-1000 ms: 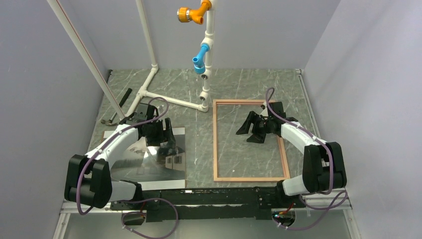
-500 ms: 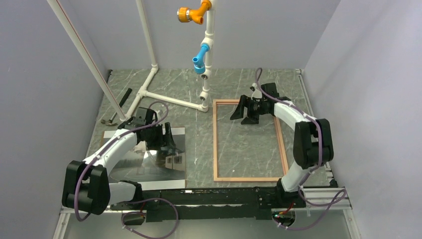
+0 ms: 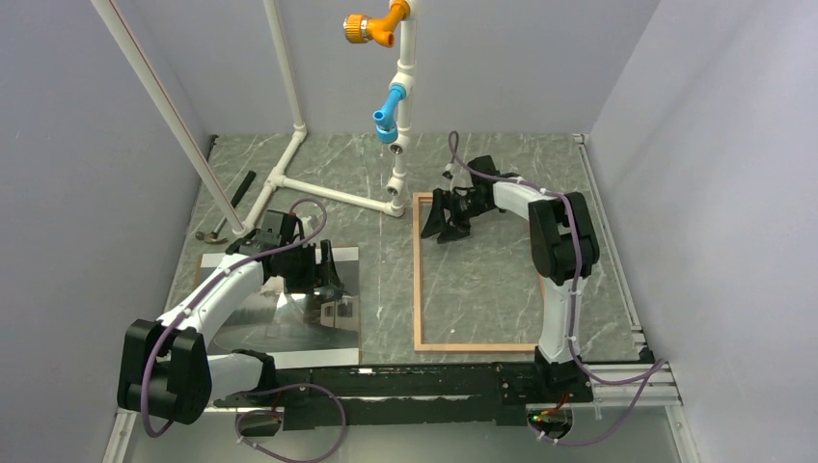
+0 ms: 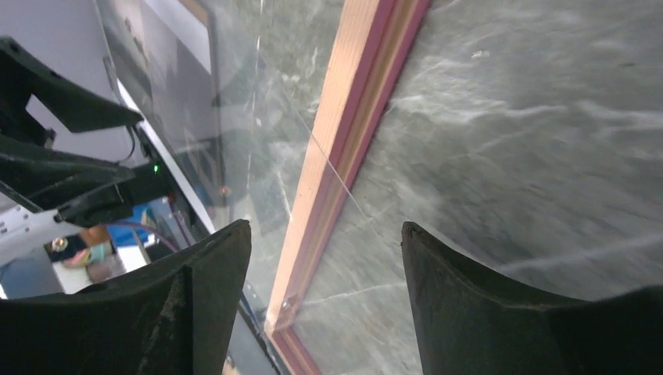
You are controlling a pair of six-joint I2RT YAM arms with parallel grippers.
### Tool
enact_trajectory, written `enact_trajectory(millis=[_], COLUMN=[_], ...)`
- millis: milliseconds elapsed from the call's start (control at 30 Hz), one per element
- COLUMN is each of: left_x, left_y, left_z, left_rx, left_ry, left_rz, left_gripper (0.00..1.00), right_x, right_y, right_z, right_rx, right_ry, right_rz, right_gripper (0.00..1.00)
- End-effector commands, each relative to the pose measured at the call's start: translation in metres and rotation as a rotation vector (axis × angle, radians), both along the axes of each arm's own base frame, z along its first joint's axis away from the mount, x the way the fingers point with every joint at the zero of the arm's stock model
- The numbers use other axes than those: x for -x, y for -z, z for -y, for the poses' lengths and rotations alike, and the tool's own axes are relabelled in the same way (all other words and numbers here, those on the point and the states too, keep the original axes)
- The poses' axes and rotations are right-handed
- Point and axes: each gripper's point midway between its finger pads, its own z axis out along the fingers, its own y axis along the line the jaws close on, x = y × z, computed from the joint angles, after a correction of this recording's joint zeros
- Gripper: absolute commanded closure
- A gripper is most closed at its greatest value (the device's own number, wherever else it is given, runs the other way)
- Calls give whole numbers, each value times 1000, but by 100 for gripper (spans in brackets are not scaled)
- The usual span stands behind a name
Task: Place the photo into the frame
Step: Adjust the photo frame item at the center of the board.
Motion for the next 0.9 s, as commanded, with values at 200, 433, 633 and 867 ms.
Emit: enact_trajectory(millis=[200, 433, 633, 867], left_x=[1, 0, 0, -1], left_y=[-7, -9, -11, -20], left_z=[6, 6, 6, 7], left_rx=[22, 22, 23, 30], left_ry=[46, 47, 47, 41], left_rz=[18, 23, 29, 48], left_gripper=[20, 20, 21, 21], right_x=[32, 52, 70, 93], right_y=[-6, -8, -14, -33], right_z=[-27, -25, -19, -12], right_rx=[-108, -125, -121, -125], right_ry=[-184, -189, -184, -121], right_rz=[-28, -60, -57, -39], right_gripper=[39, 66, 77, 100])
